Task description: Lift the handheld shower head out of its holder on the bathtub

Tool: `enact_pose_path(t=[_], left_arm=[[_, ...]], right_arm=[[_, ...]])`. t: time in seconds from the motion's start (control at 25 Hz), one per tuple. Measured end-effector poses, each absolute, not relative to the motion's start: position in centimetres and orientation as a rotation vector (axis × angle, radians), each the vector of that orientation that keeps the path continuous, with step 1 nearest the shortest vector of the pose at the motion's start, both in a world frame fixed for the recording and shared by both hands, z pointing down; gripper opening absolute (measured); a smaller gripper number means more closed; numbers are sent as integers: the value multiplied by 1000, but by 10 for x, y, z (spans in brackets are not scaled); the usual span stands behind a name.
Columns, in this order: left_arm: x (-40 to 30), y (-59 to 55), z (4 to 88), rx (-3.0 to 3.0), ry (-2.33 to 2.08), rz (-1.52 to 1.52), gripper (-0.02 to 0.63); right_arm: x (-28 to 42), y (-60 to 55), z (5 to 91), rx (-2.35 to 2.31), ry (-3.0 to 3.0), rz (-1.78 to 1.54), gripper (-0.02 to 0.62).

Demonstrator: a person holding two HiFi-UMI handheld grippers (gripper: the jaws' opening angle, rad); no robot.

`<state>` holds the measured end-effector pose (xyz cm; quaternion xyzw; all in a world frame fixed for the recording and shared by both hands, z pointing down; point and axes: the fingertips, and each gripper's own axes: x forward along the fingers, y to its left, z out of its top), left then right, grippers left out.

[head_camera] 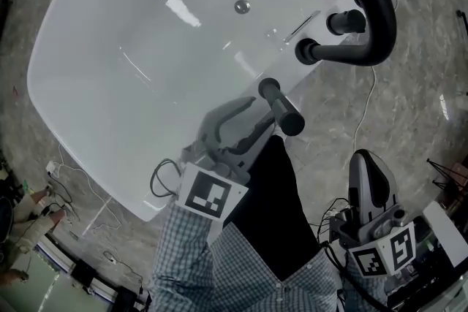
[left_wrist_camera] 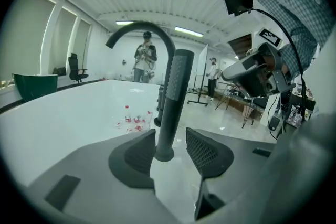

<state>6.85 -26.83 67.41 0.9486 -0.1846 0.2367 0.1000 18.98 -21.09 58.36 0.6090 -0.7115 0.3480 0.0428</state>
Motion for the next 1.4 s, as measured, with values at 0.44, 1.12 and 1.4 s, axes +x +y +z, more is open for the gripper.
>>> enact_pose_path(t=[0.44,1.12,1.4], left_arm=[[95,-291,701,2832,-565,766,156],[116,-303,720,2825,-642,825,147],[117,-305,723,2781,-626,859,144]], right_arm=[[211,-204,600,1923,-2157,1141,18],[225,-201,618,1951,-2164,1290,18],[224,-207,613,1967,-2193,1308,18]])
